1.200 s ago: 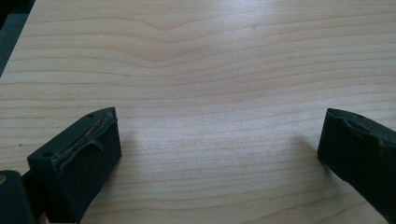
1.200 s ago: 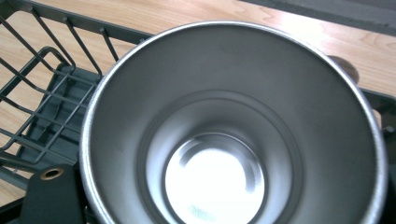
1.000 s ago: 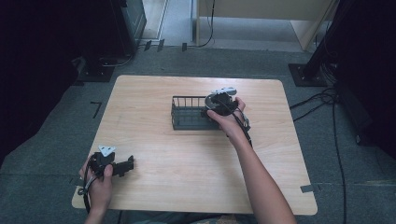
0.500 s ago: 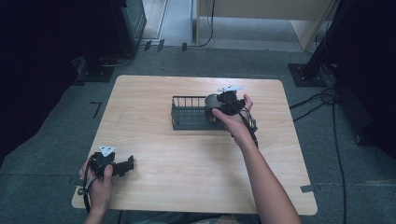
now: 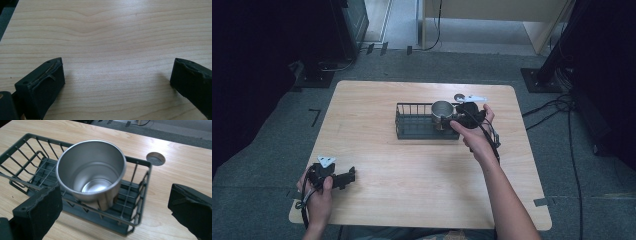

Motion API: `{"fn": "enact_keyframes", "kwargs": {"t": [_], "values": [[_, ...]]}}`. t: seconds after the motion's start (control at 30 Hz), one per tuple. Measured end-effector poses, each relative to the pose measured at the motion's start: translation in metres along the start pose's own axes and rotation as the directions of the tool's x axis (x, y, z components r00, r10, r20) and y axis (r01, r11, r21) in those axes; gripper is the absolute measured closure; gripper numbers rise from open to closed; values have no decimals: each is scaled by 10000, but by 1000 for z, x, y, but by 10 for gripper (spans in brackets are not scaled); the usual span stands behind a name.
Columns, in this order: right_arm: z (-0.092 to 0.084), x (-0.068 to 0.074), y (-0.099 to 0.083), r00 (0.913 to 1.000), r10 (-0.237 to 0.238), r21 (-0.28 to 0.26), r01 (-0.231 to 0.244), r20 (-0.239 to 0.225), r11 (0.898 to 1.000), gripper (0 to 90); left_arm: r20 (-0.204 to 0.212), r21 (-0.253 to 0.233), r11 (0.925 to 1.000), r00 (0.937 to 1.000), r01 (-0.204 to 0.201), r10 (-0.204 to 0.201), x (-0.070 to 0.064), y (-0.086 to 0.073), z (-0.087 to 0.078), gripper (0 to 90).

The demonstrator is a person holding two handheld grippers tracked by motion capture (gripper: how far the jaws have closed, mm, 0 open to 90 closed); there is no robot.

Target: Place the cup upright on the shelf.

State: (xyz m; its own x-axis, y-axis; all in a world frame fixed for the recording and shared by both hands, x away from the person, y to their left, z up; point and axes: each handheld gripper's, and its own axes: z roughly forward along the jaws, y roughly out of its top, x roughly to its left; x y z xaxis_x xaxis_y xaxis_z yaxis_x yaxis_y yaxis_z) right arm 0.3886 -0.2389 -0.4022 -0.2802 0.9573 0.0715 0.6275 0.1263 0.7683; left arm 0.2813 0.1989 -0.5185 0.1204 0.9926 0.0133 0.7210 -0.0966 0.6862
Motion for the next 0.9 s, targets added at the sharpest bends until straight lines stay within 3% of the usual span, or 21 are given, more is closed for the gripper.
{"fn": "enact_keyframes", "kwargs": {"t": [0.9], "values": [[-43, -52, -51, 9950, 659, -229, -644, 748, 9977, 0, 1, -13, 10000, 10000, 3, -3, 0, 0, 0, 0]]}}
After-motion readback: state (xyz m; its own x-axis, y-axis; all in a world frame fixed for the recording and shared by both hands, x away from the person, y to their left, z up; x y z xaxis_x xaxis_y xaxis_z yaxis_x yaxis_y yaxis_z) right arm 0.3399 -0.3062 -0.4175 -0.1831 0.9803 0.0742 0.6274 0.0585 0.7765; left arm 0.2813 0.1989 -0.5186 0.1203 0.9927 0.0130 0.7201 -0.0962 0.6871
